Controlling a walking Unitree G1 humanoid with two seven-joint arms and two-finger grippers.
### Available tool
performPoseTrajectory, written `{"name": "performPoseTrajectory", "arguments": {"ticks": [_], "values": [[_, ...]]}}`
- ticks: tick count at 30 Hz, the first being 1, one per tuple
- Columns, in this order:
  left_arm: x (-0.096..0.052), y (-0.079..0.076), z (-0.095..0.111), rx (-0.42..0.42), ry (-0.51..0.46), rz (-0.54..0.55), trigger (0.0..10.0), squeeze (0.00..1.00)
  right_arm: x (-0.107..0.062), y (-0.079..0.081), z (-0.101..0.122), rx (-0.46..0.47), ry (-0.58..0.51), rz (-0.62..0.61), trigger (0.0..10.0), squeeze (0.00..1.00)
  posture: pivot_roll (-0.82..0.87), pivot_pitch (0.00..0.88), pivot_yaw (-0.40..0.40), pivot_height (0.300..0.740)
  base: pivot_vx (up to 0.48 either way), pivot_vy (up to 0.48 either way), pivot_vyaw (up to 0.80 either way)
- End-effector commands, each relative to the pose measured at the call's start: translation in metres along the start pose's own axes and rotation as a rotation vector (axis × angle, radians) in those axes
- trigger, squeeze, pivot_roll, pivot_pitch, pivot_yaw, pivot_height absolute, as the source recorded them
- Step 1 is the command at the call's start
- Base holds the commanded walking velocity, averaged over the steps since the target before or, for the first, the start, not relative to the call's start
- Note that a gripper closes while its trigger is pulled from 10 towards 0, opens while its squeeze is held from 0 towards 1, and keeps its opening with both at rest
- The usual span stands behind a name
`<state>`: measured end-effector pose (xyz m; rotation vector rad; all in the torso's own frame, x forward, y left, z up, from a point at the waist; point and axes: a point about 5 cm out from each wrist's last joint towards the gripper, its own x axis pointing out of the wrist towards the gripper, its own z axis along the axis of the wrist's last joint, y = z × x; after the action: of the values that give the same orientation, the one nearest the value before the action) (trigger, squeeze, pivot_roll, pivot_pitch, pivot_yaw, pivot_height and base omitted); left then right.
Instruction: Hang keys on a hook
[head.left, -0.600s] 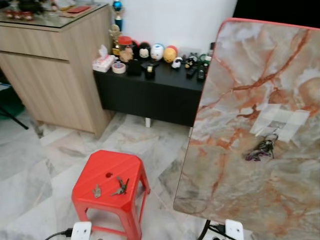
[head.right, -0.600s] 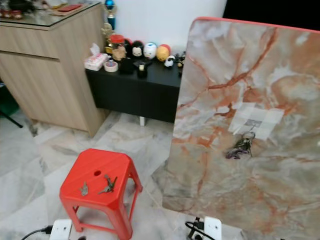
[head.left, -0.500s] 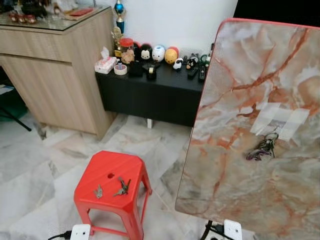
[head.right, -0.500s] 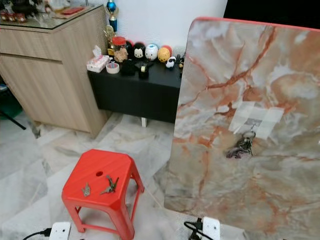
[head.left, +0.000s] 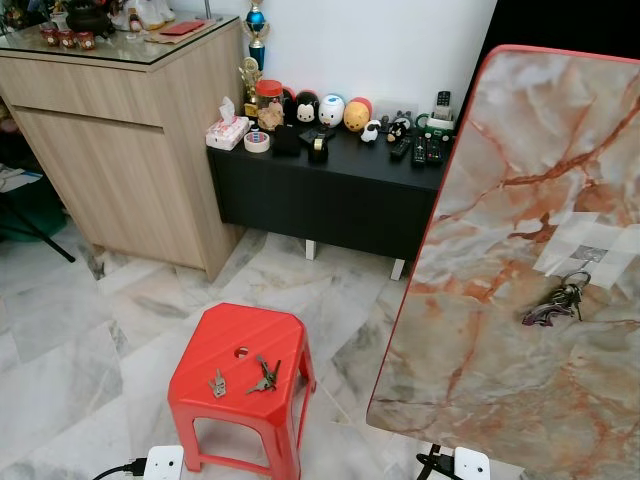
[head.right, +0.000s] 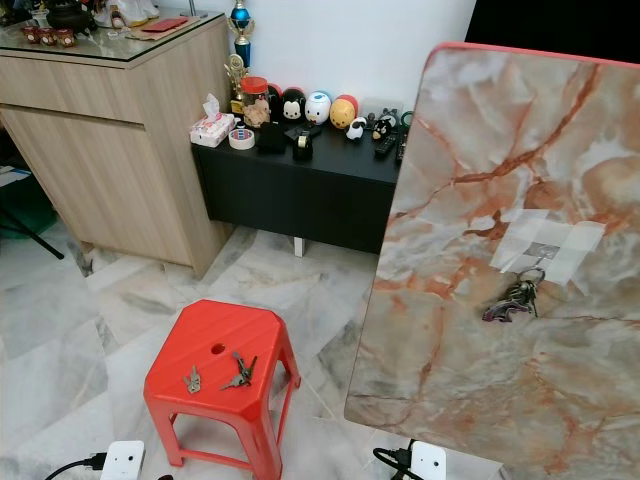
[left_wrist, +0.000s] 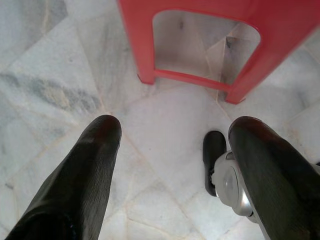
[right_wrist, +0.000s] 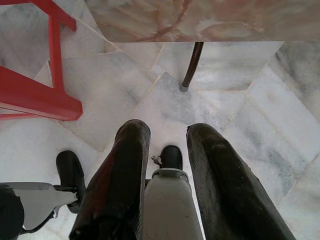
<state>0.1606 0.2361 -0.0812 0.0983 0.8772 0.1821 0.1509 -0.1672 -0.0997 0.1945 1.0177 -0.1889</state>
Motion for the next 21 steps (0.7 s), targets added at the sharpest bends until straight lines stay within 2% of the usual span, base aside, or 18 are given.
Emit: {"name": "performPoseTrajectory", "arguments": {"ticks": [1,12,21], "values": [[-0.0004,0.0010,-0.0019,-0.006,0.009,0.004,10.0,0.00,-0.0002,-0.0025,-0.0001,0.002,-0.002,-0.009,10.0,0.00,0.06,0.000,-0.059,0.740,0.000,0.296,0.00],[0.0002,0.0012,-0.0003,-0.017,0.007,0.010,10.0,0.00,-0.0002,-0.0043,0.0001,-0.001,0.000,-0.008,10.0,0.00,0.06,0.000,-0.069,0.740,0.000,0.315,0.00],[0.0008,-0.0061,0.0005,-0.021,0.009,0.008,10.0,0.00,-0.0002,-0.0055,0.0005,0.002,-0.001,-0.014,10.0,0.00,0.06,0.000,-0.070,0.740,0.000,0.480,0.00]]}}
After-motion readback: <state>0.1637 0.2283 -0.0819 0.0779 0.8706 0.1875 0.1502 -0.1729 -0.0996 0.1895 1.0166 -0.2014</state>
